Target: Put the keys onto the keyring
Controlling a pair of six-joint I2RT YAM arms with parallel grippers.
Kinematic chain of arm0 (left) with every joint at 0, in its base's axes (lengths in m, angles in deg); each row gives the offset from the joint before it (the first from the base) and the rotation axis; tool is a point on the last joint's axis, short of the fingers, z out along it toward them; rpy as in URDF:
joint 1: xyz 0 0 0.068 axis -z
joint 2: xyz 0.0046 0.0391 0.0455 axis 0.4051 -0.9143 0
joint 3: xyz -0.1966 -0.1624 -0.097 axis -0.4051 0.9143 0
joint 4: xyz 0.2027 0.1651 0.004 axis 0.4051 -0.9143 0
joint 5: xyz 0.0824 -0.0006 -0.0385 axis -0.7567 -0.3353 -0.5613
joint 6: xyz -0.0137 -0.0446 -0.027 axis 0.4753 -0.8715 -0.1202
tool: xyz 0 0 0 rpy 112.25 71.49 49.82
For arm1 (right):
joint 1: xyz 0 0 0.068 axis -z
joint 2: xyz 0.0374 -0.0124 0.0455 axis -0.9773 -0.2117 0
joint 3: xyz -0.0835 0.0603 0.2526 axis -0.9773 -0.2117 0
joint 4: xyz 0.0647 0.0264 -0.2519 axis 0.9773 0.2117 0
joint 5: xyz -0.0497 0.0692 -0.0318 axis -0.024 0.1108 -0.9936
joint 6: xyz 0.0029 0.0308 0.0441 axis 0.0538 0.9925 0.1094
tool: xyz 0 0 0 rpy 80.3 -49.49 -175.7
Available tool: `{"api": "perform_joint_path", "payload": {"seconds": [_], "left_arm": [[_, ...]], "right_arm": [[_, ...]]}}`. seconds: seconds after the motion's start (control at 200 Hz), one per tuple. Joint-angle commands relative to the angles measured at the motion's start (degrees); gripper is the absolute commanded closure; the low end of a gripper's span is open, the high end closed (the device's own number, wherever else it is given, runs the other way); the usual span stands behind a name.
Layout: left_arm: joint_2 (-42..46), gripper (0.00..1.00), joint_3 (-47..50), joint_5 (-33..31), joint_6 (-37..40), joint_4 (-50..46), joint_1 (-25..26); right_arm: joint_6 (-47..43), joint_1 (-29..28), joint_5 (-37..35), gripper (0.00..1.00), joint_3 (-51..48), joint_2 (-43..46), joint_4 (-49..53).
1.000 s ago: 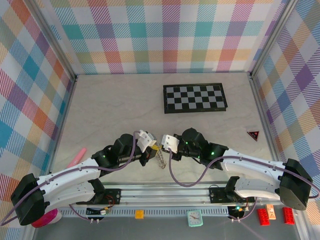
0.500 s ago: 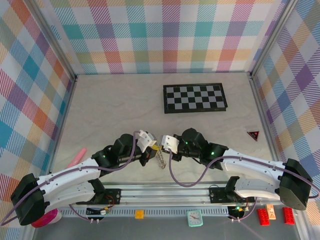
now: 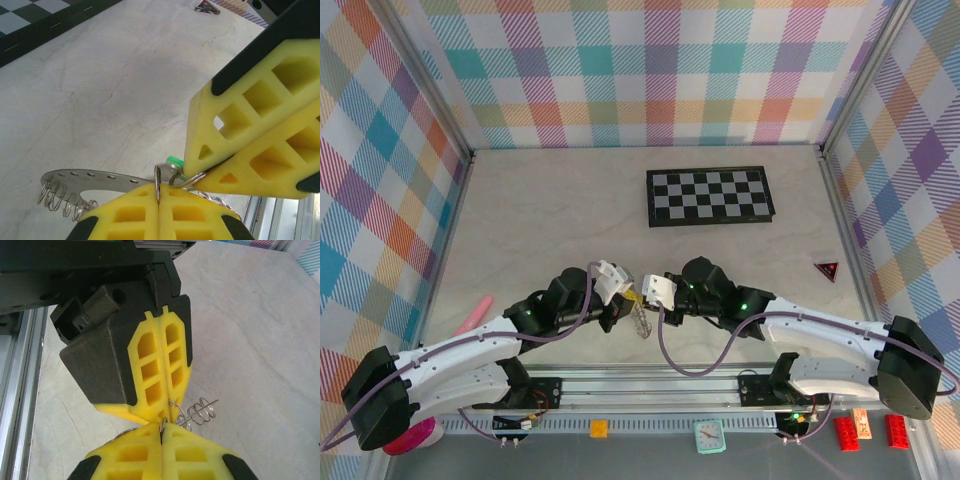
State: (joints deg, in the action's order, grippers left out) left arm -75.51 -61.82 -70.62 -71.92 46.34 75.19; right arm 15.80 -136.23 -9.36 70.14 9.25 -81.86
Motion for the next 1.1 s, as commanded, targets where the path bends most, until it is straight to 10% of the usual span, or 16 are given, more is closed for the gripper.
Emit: {"api": "perform_joint_path", "payload": {"seconds": [0.0, 1.095], "left_arm": [[0.2, 1.00, -0.1, 0.4, -0.1, 4.1, 0.6], [0.2, 1.00, 0.2, 0.8, -0.2, 4.2, 0.6]], "right_arm": [[-0.6, -0.6, 3.6, 1.00, 1.8, -0.8, 1.5], [-1.0, -0.6, -4.1, 1.00, -0.1, 0.6, -2.9]]}}
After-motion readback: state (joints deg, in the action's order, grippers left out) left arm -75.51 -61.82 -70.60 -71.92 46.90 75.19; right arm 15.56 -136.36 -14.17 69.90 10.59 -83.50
